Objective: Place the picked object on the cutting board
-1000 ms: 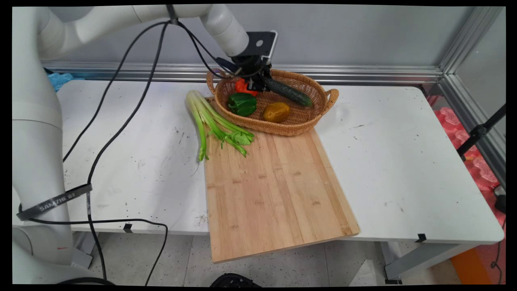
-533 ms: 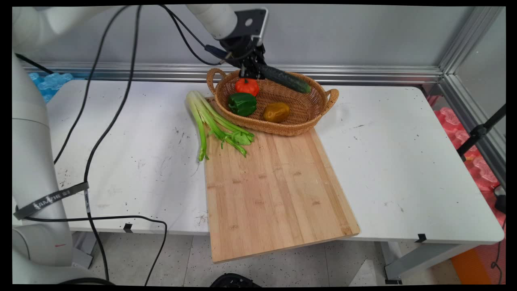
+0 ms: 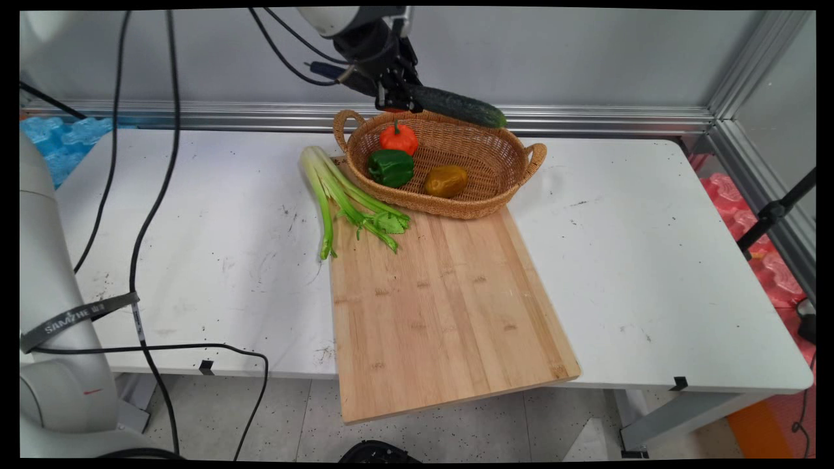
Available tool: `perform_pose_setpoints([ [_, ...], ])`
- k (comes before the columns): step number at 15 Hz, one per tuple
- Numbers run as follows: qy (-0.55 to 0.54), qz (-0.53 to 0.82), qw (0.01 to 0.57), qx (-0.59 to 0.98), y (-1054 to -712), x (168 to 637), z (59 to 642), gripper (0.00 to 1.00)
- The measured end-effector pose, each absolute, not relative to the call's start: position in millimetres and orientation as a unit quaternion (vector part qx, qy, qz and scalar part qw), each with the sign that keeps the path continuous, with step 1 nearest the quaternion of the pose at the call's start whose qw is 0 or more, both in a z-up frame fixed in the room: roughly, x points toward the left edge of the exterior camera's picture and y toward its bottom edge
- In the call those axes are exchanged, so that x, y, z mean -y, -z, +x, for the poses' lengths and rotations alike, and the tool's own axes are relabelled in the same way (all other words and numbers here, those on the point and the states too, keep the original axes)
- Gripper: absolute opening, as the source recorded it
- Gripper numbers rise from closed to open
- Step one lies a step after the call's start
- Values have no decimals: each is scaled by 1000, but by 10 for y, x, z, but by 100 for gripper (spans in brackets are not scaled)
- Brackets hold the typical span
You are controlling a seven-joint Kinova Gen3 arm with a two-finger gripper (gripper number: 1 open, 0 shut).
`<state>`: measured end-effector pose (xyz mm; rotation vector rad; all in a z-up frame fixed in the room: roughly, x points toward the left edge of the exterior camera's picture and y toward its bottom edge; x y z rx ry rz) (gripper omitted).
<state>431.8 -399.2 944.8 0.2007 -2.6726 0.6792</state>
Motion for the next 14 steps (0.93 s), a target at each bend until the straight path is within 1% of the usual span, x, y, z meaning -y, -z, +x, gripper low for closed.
perform_pose_setpoints([
  [6,-206,113,231,944,-9671,3468,4222,0],
  [14,-166,153,270,936,-9676,2986,4022,0],
])
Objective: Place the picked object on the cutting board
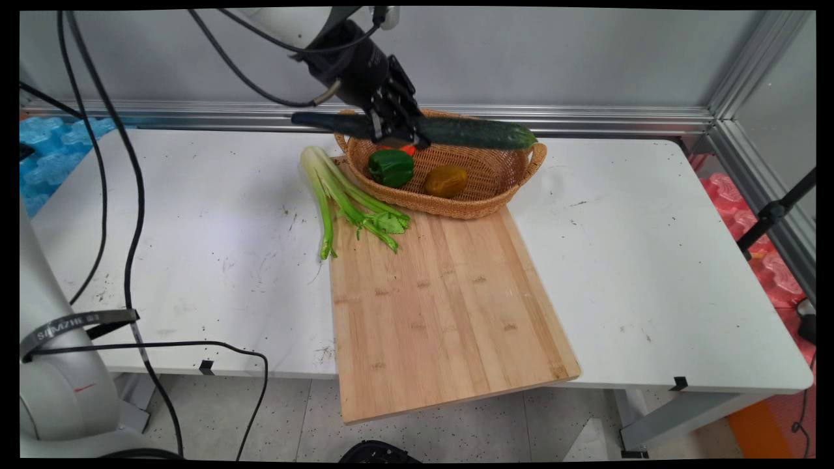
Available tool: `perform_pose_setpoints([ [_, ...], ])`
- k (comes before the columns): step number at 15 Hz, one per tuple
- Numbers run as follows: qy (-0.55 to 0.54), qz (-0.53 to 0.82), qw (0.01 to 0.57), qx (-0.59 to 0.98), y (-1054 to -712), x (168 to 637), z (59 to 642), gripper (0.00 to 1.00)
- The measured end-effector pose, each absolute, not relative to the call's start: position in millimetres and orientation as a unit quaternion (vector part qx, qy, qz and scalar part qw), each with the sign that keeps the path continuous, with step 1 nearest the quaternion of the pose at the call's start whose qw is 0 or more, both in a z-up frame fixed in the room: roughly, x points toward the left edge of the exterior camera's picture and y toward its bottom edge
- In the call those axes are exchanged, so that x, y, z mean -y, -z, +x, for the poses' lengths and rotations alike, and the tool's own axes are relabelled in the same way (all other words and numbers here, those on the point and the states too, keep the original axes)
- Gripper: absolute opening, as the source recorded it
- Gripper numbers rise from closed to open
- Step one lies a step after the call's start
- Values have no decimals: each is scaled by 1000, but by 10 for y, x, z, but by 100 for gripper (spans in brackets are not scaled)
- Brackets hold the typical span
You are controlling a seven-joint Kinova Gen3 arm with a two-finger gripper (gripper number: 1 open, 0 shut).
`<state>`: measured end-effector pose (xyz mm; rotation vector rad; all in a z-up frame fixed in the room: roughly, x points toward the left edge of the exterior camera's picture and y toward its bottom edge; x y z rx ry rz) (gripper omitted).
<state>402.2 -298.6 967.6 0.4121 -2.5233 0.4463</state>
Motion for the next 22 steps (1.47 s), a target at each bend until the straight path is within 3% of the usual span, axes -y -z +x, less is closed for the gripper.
perform_pose_setpoints([
  [11,-108,200,301,926,-9384,2440,3625,0],
  [22,-70,178,295,936,-8737,2182,3126,0],
])
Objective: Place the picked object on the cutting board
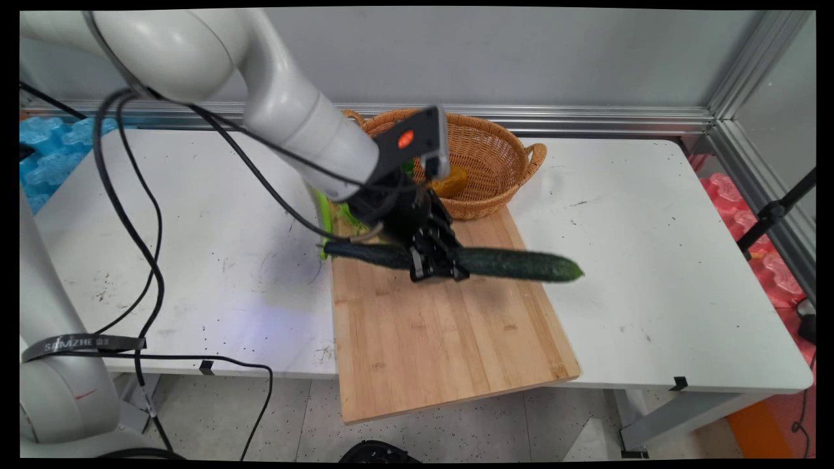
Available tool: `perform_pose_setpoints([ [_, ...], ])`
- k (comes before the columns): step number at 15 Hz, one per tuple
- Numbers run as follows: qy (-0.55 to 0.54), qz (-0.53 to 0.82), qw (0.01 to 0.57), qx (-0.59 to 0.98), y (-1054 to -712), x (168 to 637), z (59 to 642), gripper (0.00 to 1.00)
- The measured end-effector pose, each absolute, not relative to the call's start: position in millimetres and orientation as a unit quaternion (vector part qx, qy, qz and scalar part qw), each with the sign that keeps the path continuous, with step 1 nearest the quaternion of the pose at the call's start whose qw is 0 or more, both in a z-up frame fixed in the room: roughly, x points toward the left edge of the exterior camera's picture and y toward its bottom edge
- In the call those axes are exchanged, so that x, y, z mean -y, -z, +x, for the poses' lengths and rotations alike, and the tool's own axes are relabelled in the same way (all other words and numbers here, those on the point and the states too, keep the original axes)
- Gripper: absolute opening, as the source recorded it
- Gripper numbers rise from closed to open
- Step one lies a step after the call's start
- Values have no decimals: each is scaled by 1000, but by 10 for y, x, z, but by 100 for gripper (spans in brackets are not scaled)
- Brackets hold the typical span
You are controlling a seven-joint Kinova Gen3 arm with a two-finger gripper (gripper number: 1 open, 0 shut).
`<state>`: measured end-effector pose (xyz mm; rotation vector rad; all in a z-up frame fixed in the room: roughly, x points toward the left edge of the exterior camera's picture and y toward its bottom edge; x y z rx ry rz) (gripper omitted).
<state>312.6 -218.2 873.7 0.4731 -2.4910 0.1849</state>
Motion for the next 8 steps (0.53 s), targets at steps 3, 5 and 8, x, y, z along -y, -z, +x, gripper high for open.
perform_pose_setpoints([
  [3,-66,171,290,939,-8564,2168,3031,0],
  [5,-62,168,285,942,-8433,2159,2968,0],
  [8,-57,164,278,945,-8265,2142,2903,0],
])
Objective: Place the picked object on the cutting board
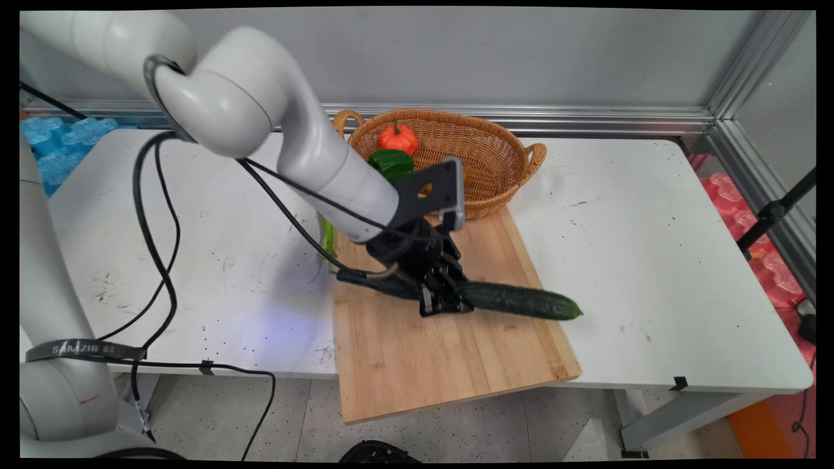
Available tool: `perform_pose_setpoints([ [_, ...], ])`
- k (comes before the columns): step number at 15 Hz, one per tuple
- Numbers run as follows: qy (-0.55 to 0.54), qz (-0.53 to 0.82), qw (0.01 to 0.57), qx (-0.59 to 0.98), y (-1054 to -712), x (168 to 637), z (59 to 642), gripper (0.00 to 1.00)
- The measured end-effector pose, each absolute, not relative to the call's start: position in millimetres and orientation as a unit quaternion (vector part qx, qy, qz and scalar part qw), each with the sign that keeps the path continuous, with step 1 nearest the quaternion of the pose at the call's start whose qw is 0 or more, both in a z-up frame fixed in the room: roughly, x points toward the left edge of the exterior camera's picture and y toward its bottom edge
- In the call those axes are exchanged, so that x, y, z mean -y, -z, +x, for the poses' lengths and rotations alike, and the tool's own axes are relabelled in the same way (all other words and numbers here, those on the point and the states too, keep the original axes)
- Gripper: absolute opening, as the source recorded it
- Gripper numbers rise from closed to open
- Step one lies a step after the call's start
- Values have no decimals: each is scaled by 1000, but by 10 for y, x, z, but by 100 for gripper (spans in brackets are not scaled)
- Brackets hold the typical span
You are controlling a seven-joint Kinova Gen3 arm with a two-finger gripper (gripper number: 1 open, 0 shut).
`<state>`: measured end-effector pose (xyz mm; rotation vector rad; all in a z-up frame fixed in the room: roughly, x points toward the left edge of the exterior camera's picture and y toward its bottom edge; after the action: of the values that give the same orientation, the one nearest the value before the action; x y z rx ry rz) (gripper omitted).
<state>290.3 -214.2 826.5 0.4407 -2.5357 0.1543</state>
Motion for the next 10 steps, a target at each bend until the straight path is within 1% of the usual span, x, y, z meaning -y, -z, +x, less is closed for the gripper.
perform_pose_setpoints([
  [3,-52,159,271,948,-8086,2121,2839,0],
  [10,-43,152,259,953,-7838,2090,2770,0],
])
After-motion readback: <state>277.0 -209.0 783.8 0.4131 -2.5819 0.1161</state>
